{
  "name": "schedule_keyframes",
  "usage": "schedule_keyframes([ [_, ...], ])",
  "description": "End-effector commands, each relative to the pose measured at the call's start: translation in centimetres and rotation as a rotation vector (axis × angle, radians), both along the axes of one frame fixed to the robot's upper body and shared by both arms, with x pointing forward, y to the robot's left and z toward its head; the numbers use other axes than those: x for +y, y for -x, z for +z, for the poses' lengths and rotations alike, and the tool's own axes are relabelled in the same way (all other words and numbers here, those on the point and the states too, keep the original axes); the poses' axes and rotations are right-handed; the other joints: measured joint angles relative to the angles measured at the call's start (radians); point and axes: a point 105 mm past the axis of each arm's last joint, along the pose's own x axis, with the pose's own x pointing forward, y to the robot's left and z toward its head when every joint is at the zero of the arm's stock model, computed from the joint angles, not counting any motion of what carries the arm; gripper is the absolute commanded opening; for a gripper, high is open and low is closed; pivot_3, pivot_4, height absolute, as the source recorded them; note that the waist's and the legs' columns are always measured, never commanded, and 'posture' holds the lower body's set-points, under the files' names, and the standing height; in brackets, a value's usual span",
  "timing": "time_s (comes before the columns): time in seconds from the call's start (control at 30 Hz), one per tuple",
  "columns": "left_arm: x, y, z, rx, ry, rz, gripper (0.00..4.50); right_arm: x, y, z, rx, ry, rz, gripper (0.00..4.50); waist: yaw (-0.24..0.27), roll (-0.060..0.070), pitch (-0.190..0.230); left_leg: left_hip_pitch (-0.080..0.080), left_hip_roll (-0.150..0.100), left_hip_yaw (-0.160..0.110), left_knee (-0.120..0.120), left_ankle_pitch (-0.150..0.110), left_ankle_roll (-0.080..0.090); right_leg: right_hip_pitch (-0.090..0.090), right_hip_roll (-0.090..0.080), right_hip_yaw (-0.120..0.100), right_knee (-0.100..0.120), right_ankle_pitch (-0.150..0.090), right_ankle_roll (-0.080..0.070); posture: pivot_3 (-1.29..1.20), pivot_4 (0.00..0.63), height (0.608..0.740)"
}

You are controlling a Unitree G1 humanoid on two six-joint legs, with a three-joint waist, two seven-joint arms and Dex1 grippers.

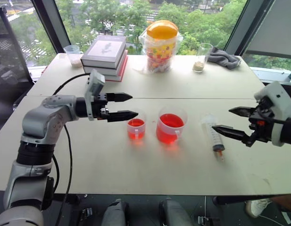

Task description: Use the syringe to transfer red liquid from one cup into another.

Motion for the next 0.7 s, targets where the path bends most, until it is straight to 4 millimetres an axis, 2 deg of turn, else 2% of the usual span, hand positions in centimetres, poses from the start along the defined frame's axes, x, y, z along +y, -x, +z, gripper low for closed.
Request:
schedule_keyframes([
  [0.03,0.1,0.5,0.8,-0.031,0.006,-0.024,4.50,-0.1,0.3,0.9,-0.044,0.014,-0.011,4.45,0.000,0.000,0.000,0.000,0.000,0.000,0.000,0.000,0.000,0.000,0.000,0.000,0.000,0.000,0.000,0.00,0.150,0.740],
  [0.5,0.4,0.2,1.8,-0.031,0.010,-0.026,4.50,-0.1,0.9,0.3,-0.028,-0.012,-0.037,4.45,0.000,0.000,0.000,0.000,0.000,0.000,0.000,0.000,0.000,0.000,0.000,0.000,0.000,0.001,0.001,0.00,0.150,0.740],
  [0.7,0.0,0.1,2.0,-0.032,-0.003,-0.054,4.50,-0.5,0.2,-0.1,-0.012,-0.016,-0.085,4.45,0.000,0.000,0.000,0.000,0.000,0.000,0.000,0.000,0.000,0.000,0.000,0.000,0.000,0.000,0.001,0.00,0.150,0.740],
])
